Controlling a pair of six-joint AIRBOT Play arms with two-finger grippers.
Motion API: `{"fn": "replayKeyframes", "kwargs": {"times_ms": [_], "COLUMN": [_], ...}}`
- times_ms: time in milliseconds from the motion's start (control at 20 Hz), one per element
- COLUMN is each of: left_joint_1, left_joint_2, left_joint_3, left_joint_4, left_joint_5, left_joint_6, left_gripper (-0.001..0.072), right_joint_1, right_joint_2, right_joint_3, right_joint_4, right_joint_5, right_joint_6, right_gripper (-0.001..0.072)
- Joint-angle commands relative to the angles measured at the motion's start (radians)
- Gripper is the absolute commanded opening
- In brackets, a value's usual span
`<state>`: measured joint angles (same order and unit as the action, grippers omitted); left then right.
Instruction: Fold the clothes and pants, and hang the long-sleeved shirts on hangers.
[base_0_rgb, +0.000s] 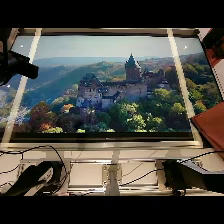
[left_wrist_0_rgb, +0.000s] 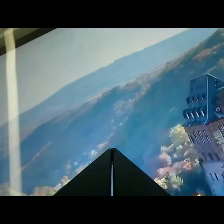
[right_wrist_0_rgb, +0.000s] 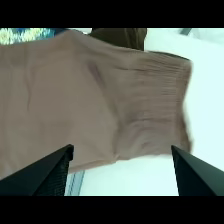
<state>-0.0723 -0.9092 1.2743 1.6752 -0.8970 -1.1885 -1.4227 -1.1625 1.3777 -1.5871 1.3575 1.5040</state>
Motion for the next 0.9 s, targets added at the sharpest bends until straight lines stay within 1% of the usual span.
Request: {"fn": "replayKeyframes", "kwargs": {"times_ms": [0, 100, 150, 200, 300, 350, 400, 450, 650, 750, 800, 850], "left_joint_1": [-0.001, -0.001, -0.001, -0.001, -0.001, -0.001, -0.001, -0.001, -0.001, -0.001, -0.001, -0.001], "left_joint_2": [0.001, 0.001, 0.001, 0.001, 0.001, 0.001, 0.001, 0.001, 0.001, 0.001, 0.001, 0.001], "left_joint_3": [0.001, 0.001, 0.001, 0.001, 0.001, 0.001, 0.001, 0.001, 0.001, 0.001, 0.001, 0.001], "left_joint_4": [0.000, 0.000, 0.000, 0.000, 0.000, 0.000, 0.000, 0.000, 0.000, 0.000, 0.000, 0.000], "left_joint_5": [0.000, 0.000, 0.000, 0.000, 0.000, 0.000, 0.000, 0.000, 0.000, 0.000, 0.000, 0.000], "left_joint_6": [0.000, 0.000, 0.000, 0.000, 0.000, 0.000, 0.000, 0.000, 0.000, 0.000, 0.000, 0.000], "left_gripper": [0.0007, 0.0007, 0.0007, 0.0007, 0.0006, 0.0007, 0.0007, 0.0007, 0.0007, 0.0007, 0.0007, 0.0007], "right_joint_1": [-0.001, 0.002, 0.002, 0.003, 0.045, 0.100, 0.172, 0.267, 0.727, 0.946, 1.052, 1.137], "right_joint_2": [-0.004, -0.004, -0.004, -0.004, -0.004, -0.004, -0.004, -0.004, -0.004, -0.003, -0.003, -0.003], "right_joint_3": [0.000, 0.000, 0.000, 0.000, 0.000, 0.000, 0.000, 0.000, 0.000, 0.000, 0.000, 0.000], "right_joint_4": [-0.013, -0.003, 0.038, 0.098, 0.259, 0.316, 0.346, 0.352, 0.343, 0.297, 0.253, 0.204], "right_joint_5": [-0.047, -0.051, -0.052, -0.057, -0.063, -0.074, -0.080, -0.093, -0.127, -0.126, -0.127, -0.127], "right_joint_6": [0.003, 0.003, 0.003, 0.003, -0.010, -0.047, -0.088, -0.113, -0.112, -0.112, -0.112, -0.112], "right_gripper": [0.0677, 0.0674, 0.0619, 0.0532, 0.0518, 0.0473, 0.0444, 0.0443, 0.0443, 0.0442, 0.0422, 0.0258]}}
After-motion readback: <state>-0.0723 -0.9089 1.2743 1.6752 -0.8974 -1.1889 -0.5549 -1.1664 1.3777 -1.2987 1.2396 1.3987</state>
